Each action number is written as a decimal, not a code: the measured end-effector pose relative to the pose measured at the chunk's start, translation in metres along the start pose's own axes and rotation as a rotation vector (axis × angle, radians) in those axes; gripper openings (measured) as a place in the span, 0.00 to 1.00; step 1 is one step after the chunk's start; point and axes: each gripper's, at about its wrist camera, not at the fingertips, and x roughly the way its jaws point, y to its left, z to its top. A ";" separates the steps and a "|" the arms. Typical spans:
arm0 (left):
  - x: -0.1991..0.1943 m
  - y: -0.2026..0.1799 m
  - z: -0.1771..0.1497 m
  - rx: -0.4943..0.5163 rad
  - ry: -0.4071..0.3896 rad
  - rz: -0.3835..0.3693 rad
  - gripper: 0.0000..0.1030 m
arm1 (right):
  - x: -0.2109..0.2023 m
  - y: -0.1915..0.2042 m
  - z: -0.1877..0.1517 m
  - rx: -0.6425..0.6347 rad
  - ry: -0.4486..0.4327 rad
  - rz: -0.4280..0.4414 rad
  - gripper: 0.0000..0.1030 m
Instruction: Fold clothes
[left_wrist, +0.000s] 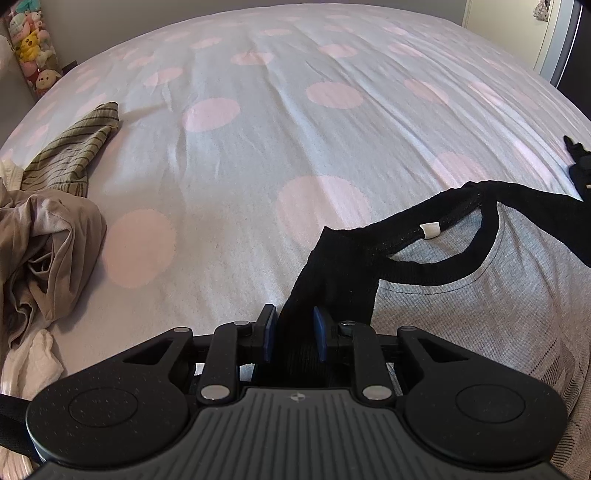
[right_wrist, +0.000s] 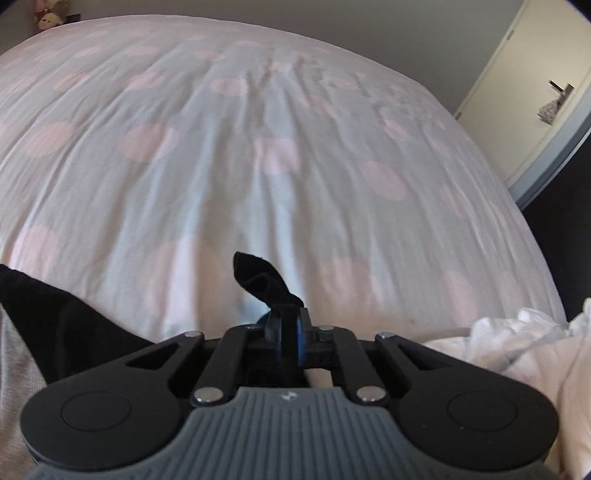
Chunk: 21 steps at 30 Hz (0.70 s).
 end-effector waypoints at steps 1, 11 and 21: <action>0.000 0.000 0.000 0.002 0.000 0.002 0.19 | -0.003 -0.008 -0.003 0.005 0.004 -0.019 0.08; -0.001 -0.002 0.000 0.011 0.003 0.011 0.19 | -0.028 -0.055 -0.029 0.065 0.017 -0.037 0.18; -0.001 -0.004 0.001 0.007 0.004 0.008 0.19 | -0.063 -0.007 -0.012 -0.125 -0.129 0.176 0.35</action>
